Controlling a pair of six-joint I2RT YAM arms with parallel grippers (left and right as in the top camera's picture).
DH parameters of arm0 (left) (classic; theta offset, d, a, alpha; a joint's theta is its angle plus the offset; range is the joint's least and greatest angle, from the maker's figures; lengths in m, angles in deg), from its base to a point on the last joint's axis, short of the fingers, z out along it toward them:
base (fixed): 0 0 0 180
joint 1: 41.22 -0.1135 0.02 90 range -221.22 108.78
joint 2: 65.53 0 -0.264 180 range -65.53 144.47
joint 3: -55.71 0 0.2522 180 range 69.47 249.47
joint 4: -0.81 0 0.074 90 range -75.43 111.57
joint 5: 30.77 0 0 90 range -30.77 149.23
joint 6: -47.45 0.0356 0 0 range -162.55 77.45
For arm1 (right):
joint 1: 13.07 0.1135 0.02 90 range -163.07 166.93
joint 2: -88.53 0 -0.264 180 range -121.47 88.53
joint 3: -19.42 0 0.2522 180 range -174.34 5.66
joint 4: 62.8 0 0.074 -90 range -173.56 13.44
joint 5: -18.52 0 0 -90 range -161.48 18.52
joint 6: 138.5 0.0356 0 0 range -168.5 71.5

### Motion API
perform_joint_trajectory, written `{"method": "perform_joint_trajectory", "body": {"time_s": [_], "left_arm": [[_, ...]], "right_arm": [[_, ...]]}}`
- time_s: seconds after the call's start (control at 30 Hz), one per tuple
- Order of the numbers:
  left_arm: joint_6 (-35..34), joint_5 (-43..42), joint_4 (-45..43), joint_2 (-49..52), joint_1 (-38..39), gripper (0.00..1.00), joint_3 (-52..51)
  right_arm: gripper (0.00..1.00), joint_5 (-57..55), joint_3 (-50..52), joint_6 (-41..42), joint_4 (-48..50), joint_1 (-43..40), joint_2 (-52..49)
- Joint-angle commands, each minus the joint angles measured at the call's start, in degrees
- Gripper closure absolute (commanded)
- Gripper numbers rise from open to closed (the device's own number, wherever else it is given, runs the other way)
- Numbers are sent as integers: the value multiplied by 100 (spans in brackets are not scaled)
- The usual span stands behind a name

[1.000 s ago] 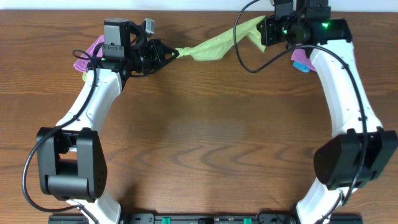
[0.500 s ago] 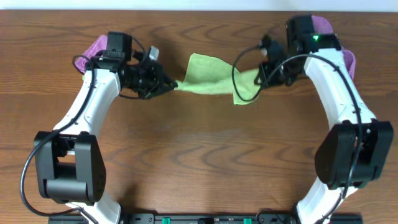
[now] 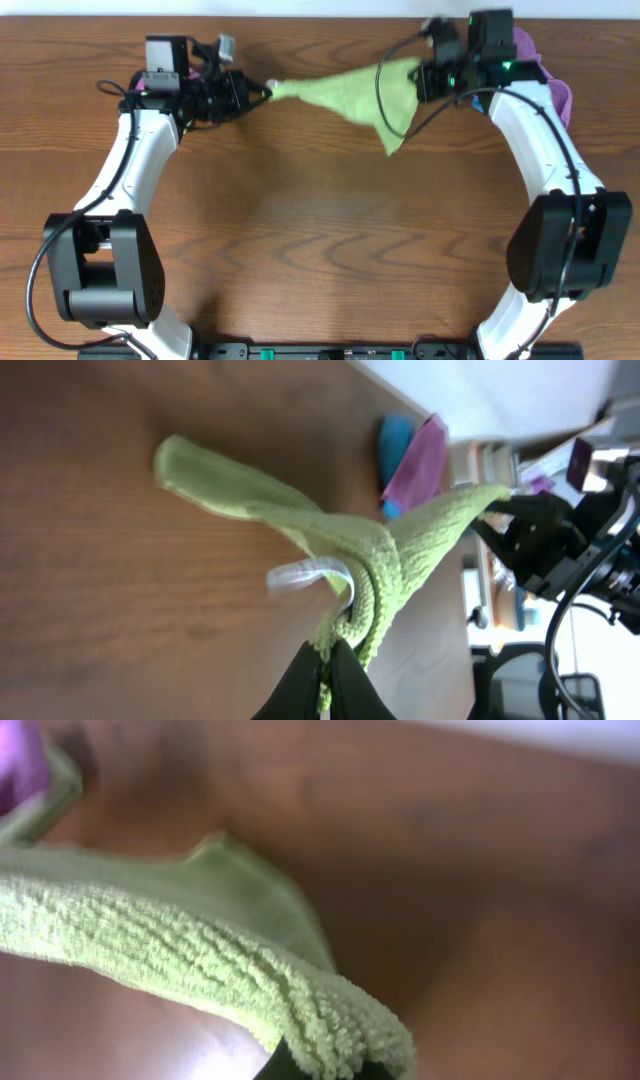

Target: Fold the cloth

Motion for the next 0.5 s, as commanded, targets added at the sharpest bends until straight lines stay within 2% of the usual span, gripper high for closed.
{"method": "perform_joint_trajectory", "body": {"time_s": [0.0, 0.1, 0.3, 0.47], "left_arm": [[-446, -223, -98, -136, -79, 94, 61], [-188, -367, 199, -136, -79, 94, 59], [1034, -267, 2006, -164, -232, 94, 59], [1943, -37, 3368, -164, -313, 94, 59]], "right_arm": [[99, -269, -730, -24, -264, 57, -177], [99, -227, -780, -293, -798, 125, -138], [99, -227, -584, -605, -1917, 179, -142], [99, -221, 157, -699, -2476, 107, -140]]}}
